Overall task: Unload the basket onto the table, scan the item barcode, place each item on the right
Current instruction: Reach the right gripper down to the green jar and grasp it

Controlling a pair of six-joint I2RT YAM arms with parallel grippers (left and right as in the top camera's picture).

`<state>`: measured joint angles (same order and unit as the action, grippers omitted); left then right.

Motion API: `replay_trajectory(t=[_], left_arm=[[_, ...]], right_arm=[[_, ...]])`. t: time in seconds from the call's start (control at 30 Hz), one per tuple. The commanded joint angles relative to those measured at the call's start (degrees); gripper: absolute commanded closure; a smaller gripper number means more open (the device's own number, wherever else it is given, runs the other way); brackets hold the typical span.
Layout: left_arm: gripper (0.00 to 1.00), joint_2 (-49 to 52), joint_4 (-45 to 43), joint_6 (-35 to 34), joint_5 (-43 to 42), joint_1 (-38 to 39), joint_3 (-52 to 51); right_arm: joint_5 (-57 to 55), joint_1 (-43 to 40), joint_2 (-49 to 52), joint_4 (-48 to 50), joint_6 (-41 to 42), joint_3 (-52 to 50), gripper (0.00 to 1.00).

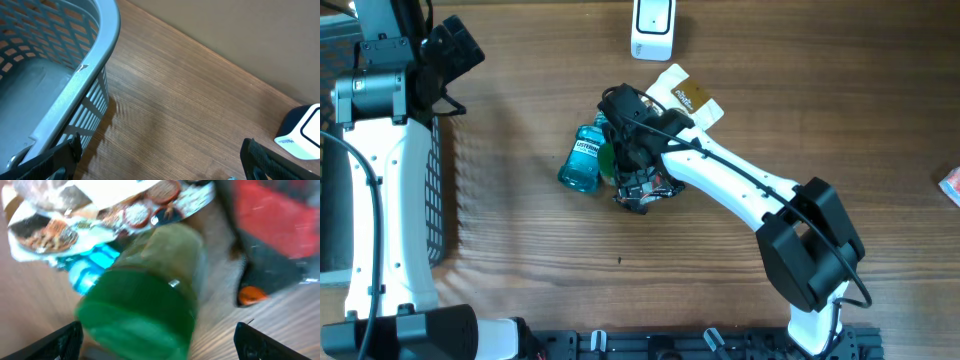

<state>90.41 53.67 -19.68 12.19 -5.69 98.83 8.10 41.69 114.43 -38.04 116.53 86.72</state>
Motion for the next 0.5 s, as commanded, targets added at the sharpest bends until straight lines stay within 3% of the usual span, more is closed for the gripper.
replay_trajectory(t=[0.0,0.47], left_arm=[[0.0,-1.4,-0.1,-0.7,0.3,-0.2,-0.3],[0.0,-1.4,-0.2,-0.7,0.3,-0.2,-0.3]], right_arm=[[-0.9,-0.1,1.5,2.6,-2.0,-0.1,0.03],[-3.8,-0.2,1.5,2.4,-2.7,-0.1,0.0]])
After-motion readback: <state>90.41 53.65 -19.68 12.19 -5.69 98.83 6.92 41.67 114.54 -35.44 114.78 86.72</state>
